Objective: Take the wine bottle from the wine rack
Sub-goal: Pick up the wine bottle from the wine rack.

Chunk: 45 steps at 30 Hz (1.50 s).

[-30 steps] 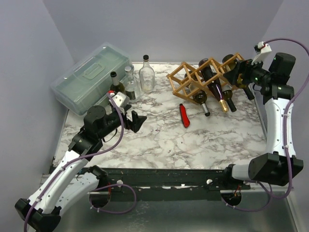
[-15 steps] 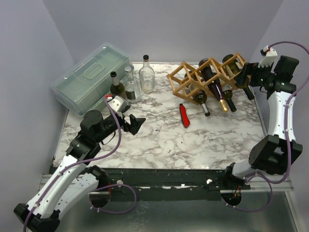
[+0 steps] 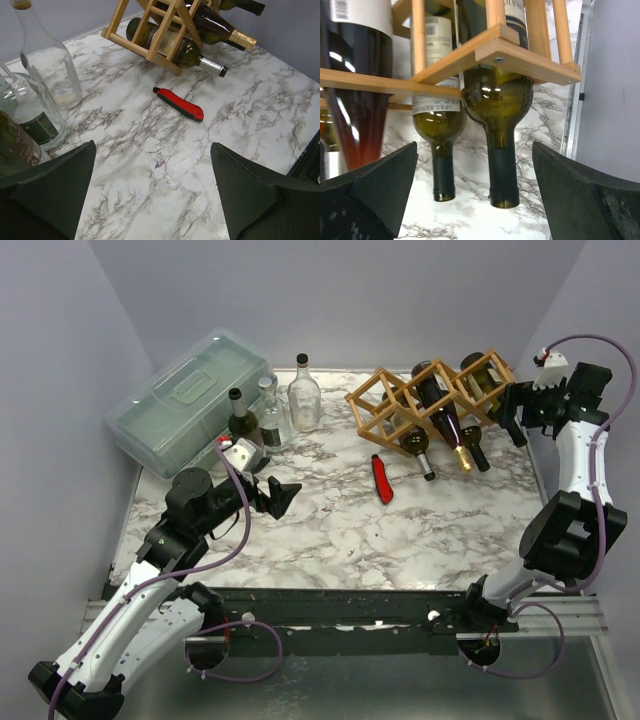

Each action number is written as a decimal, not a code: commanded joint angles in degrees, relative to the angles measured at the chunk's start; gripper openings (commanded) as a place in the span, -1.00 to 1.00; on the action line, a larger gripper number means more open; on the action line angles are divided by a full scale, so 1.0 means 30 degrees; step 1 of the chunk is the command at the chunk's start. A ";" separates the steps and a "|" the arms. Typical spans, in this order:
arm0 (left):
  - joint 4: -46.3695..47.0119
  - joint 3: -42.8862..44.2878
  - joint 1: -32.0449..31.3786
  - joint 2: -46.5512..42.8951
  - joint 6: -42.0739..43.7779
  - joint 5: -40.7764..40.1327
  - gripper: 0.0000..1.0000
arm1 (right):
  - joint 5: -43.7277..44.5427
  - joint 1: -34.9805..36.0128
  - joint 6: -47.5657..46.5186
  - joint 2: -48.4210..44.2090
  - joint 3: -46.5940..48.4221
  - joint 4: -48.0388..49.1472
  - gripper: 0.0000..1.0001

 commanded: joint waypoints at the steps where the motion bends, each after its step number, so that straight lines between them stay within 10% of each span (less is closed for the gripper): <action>1: 0.0269 -0.0315 0.0059 -0.0062 0.0285 0.0300 0.97 | 0.0602 -0.0141 -0.1548 0.1163 0.0102 -0.0551 0.99; 45: 0.0269 -0.0401 0.0059 0.0067 0.0549 0.0102 0.98 | -0.0164 -0.0273 -0.3881 0.5824 0.2700 -0.2136 0.48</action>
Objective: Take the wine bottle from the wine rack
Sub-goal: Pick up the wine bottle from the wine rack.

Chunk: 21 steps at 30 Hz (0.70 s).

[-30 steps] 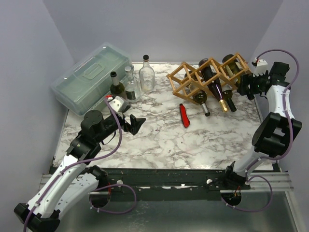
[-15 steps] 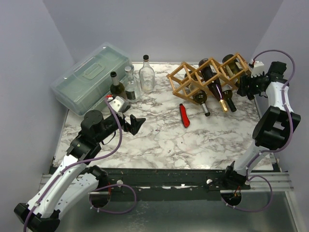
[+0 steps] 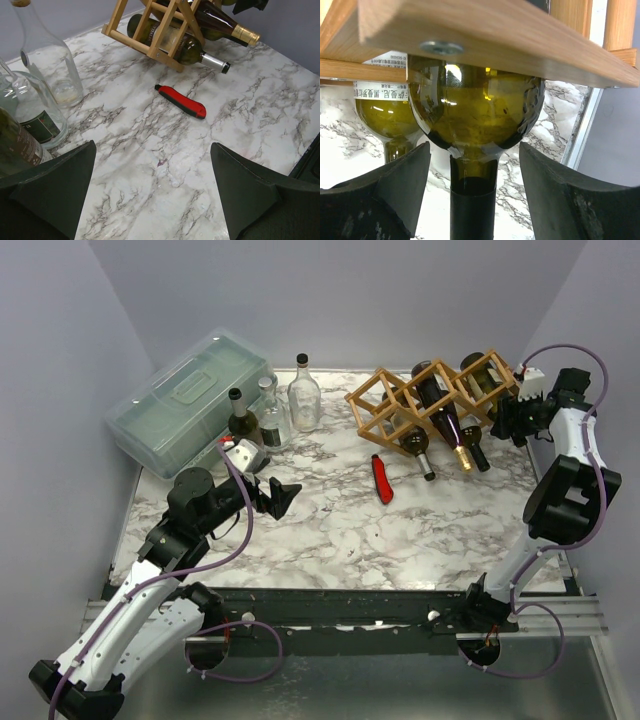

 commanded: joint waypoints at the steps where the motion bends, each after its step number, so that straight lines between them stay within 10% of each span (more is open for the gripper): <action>1: 0.0248 -0.0245 0.0059 -0.0028 0.0211 0.0110 0.98 | -0.0528 -0.0215 0.0034 0.0533 0.0646 -0.0173 0.48; 21: 0.0256 -0.0232 0.0060 -0.0044 0.0241 0.0117 0.97 | -0.0761 -0.0213 0.0493 0.0976 0.0807 -0.0309 0.20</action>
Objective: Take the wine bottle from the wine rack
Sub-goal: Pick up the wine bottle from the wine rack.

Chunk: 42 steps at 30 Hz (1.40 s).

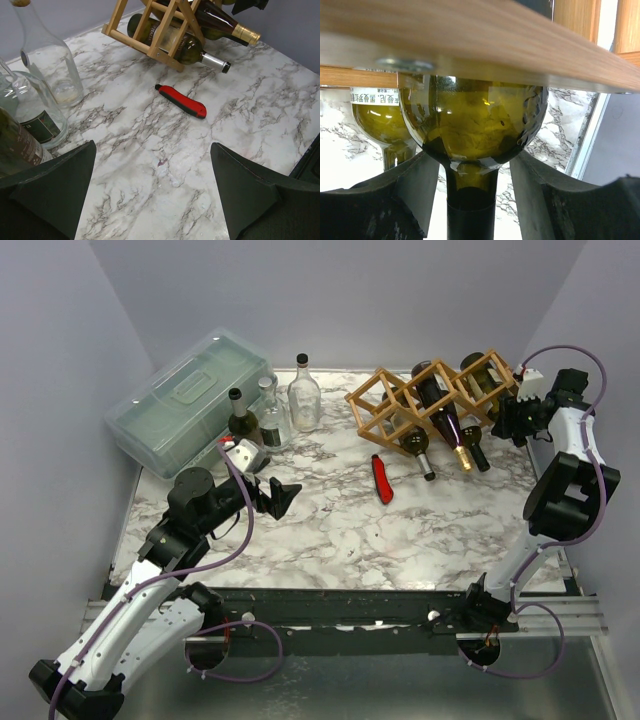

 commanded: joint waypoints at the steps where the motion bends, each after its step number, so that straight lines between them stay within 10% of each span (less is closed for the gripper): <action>1: 0.0247 -0.0228 0.0060 -0.0069 0.0190 0.0153 0.98 | -0.0486 -0.0208 0.0275 0.0372 0.0556 -0.0308 0.18; 16: 0.0249 -0.0226 0.0045 -0.0125 0.0219 0.0139 0.97 | -0.0607 -0.0186 0.0405 0.0467 0.0612 -0.0544 0.00; 33: 0.0248 -0.0229 0.0059 -0.0173 0.0219 0.0146 0.97 | -0.0311 -0.0186 0.1021 -0.0198 0.0328 -0.0247 -0.95; 42: 0.0246 -0.0229 0.0059 -0.0215 0.0220 0.0131 0.97 | -0.0304 -0.0185 0.1326 -0.1861 -0.0325 0.0358 -1.00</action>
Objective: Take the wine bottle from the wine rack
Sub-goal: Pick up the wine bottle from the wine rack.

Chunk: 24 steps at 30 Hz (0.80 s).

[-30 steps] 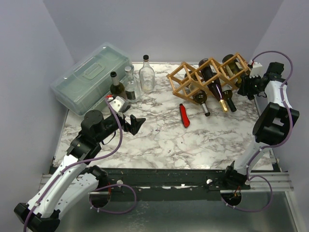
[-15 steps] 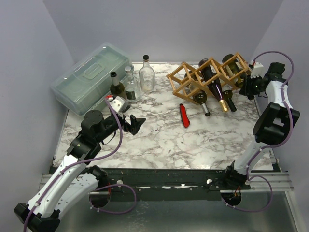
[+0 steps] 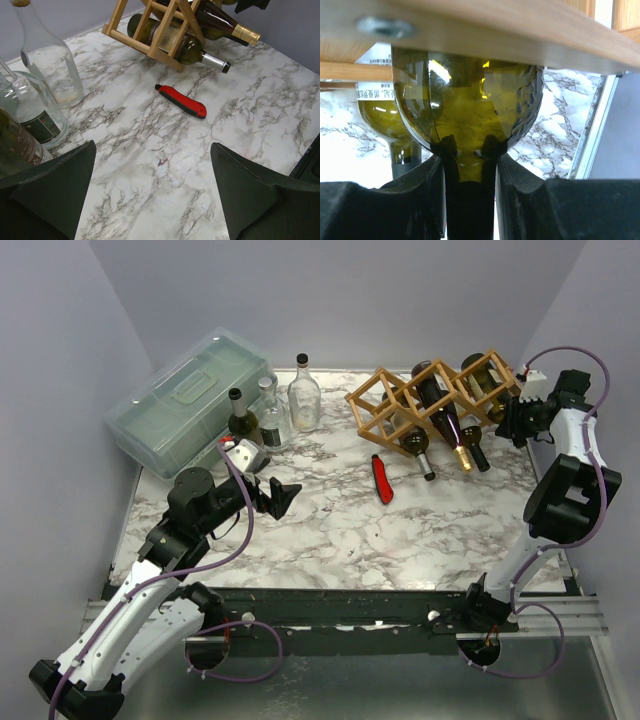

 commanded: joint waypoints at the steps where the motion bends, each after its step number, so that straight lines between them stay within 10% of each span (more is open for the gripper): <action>1: 0.0247 -0.0236 0.0059 -0.0207 0.0204 0.0167 0.98 | -0.0194 -0.0076 0.0392 -0.1758 -0.0301 0.0547 -1.00; 24: 0.0241 -0.0265 0.0059 -0.0298 0.0234 0.0161 0.97 | 0.0893 -0.0163 0.0599 -0.5327 -0.3925 0.1662 -1.00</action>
